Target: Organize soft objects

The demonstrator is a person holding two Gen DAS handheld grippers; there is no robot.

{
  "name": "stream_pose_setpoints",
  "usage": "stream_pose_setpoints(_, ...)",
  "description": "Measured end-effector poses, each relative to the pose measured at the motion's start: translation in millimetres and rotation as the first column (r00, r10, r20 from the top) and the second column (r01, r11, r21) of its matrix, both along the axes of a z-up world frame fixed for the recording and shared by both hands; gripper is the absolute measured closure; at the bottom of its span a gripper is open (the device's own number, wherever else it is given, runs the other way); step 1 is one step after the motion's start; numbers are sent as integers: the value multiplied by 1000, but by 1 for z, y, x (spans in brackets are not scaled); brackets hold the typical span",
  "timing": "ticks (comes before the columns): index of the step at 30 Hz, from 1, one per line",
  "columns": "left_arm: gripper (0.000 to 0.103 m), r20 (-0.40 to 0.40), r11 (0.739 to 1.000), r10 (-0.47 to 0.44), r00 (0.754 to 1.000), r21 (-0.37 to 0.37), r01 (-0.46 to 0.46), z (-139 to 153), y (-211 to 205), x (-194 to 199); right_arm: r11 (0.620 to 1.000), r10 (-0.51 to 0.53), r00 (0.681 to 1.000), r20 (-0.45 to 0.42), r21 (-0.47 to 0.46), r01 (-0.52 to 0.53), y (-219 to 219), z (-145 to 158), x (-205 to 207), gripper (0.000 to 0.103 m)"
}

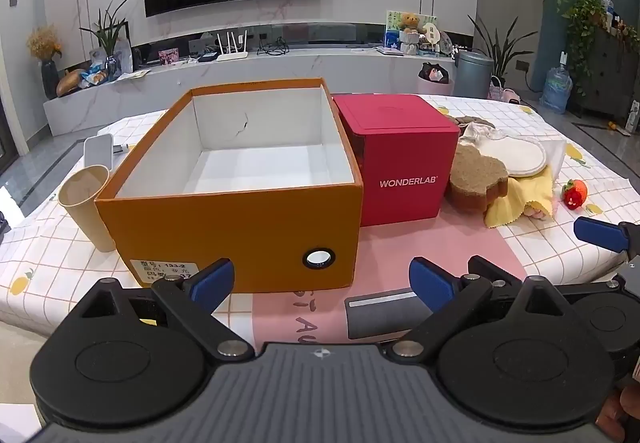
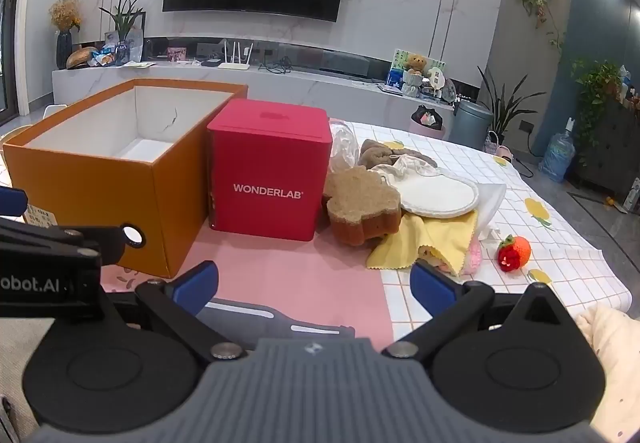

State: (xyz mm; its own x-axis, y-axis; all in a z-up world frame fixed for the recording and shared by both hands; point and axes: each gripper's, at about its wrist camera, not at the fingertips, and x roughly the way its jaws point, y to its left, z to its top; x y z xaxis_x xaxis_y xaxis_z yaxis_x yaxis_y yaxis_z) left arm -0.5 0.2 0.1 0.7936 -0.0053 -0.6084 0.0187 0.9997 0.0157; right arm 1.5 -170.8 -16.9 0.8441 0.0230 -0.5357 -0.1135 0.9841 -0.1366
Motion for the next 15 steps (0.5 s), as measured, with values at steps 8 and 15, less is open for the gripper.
stream_pose_setpoints(8, 0, 9, 1000, 10, 1000, -6, -10, -1, -1, -3, 1000, -1, 1000, 6, -11, 1, 0, 0, -1, 3)
stream_pose_setpoints(15, 0, -11, 999, 4, 1000, -51, -4, 0, 3, -1, 1000, 3, 1000, -15, 18, -2, -4, -3, 1, 3)
